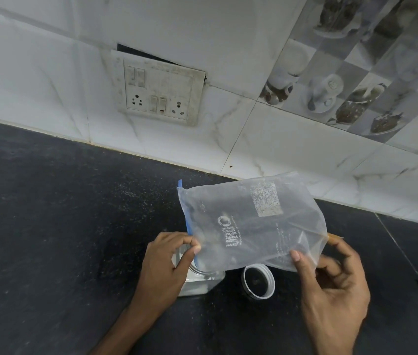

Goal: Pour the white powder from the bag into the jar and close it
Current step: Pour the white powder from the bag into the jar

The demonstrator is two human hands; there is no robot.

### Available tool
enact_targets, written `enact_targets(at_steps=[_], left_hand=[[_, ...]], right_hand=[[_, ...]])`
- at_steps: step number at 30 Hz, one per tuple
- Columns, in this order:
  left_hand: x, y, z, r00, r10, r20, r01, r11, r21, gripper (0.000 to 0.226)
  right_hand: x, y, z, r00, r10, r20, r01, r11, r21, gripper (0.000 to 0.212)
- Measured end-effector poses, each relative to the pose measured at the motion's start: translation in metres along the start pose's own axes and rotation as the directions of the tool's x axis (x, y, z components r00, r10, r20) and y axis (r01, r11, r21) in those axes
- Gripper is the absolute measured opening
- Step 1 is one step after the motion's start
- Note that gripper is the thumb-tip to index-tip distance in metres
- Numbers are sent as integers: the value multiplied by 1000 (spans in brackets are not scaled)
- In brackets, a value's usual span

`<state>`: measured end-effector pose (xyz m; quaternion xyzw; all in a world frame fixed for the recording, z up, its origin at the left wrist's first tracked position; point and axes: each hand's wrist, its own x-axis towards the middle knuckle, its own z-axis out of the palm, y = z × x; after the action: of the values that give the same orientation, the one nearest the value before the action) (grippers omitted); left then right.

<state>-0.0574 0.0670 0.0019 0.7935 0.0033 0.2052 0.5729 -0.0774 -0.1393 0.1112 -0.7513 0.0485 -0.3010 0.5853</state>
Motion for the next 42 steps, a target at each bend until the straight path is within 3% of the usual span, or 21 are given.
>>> enact_targets(at_steps=[8, 15, 21, 25, 30, 34, 42], left_hand=[[0, -3, 1, 1000, -21, -8, 21, 1000, -5, 20], [0, -2, 0, 1000, -14, -5, 14, 1000, 2, 16], [0, -3, 0, 1000, -11, 0, 11, 1000, 8, 18], [0, -4, 0, 1000, -16, -2, 16, 1000, 10, 23], [0, -5, 1, 1000, -21, 1, 21, 1000, 11, 22], [0, -5, 1, 1000, 4, -9, -4, 1000, 8, 8], [0, -4, 1, 1000, -12, -5, 12, 1000, -8, 18]], right_hand=[[2, 6, -4, 997, 63, 37, -61, 997, -50, 61], [3, 9, -4, 998, 65, 22, -66, 996, 54, 36], [-1, 5, -4, 999, 36, 22, -37, 999, 36, 56], [0, 5, -5, 998, 62, -1, -62, 996, 60, 42], [-1, 8, -6, 998, 45, 32, -47, 998, 46, 53], [0, 10, -6, 999, 40, 20, -41, 997, 66, 41], [1, 14, -3, 998, -17, -61, 21, 997, 73, 45]])
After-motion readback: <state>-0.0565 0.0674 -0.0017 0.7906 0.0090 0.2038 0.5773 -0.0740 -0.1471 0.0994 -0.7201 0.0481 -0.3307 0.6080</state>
